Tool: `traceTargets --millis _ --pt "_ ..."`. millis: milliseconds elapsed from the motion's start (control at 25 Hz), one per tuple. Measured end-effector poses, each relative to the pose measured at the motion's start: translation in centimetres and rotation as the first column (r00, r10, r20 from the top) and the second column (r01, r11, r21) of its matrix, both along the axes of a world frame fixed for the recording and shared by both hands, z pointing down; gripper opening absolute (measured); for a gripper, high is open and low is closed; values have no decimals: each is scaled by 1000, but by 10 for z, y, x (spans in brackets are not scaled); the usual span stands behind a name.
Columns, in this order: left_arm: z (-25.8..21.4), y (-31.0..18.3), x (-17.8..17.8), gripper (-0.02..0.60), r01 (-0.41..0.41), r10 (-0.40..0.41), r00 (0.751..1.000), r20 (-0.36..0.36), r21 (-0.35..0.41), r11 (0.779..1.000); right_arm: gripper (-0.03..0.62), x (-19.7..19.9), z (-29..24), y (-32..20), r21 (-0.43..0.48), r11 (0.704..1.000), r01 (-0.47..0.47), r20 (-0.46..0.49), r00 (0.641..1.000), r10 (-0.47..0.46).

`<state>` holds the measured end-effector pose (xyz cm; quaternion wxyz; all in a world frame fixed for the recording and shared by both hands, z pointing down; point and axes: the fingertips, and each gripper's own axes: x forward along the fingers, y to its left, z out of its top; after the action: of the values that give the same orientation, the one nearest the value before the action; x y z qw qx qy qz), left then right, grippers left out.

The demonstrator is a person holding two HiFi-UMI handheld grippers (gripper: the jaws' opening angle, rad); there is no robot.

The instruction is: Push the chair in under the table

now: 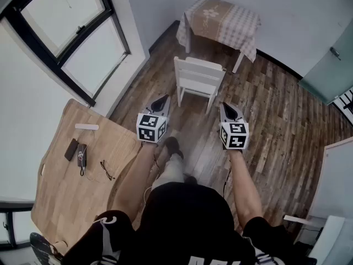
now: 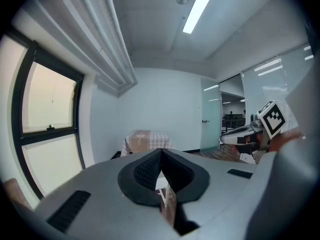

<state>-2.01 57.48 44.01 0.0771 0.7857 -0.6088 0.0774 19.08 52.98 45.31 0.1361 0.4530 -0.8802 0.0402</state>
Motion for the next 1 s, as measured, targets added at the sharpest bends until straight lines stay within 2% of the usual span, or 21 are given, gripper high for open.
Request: traceTargets --millis 480,1000 --pt "6 -33 3 26 -10 10 1000 26 -10 1000 14 -3 6 -30 -3 1000 -13 37 999 13" --pt "18 -121 -9 26 -32 34 998 52 -40 999 14 -7 23 -109 -46 998 -48 62 997 51"
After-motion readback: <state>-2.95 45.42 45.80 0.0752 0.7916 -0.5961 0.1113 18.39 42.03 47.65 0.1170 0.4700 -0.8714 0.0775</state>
